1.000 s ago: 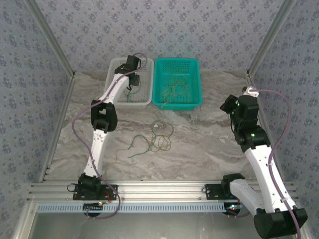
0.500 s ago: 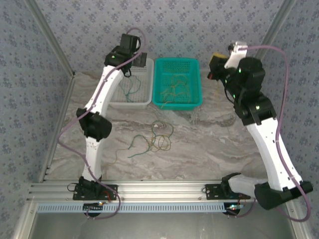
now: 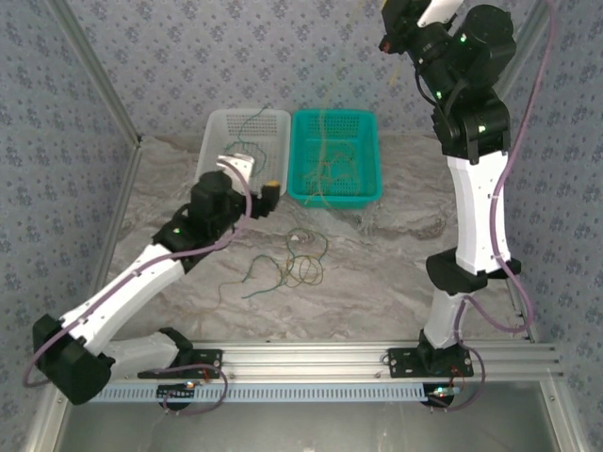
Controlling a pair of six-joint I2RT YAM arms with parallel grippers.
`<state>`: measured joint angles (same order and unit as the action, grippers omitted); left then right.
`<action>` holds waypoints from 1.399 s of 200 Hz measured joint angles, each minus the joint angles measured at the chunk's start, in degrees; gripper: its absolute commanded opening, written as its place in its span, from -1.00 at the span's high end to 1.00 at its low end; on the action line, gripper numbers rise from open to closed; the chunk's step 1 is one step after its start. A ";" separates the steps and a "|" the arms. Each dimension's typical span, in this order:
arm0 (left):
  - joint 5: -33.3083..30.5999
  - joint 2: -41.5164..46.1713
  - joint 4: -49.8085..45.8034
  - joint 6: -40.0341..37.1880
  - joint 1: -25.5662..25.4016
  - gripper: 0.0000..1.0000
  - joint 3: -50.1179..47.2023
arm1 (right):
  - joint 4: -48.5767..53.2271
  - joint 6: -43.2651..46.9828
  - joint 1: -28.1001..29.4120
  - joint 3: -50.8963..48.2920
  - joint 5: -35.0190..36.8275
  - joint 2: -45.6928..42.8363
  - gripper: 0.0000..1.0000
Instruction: Untangle the cables
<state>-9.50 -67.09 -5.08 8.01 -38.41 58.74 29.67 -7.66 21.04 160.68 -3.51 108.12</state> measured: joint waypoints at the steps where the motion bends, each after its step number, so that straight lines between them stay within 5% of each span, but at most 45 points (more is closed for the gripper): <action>1: 0.20 -0.20 0.17 0.00 -0.04 -0.76 0.00 | 0.00 0.00 0.07 0.02 0.00 0.04 1.00; 49: 5.95 -6.67 8.68 0.04 -0.68 -0.78 -0.83 | -4.48 3.30 3.56 -1.64 2.01 1.01 1.00; 148: 5.84 -8.46 14.67 1.33 2.82 -0.73 -4.11 | -12.63 -1.20 -6.47 1.51 8.72 14.91 1.00; 280: 3.91 -11.76 19.08 5.70 5.55 -0.72 -5.84 | 1.62 -3.10 -4.28 -10.75 7.21 32.70 1.00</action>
<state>-5.58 -78.85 14.00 13.72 -32.86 52.90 31.29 -10.76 16.75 149.93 3.70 140.81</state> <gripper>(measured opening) 0.860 0.068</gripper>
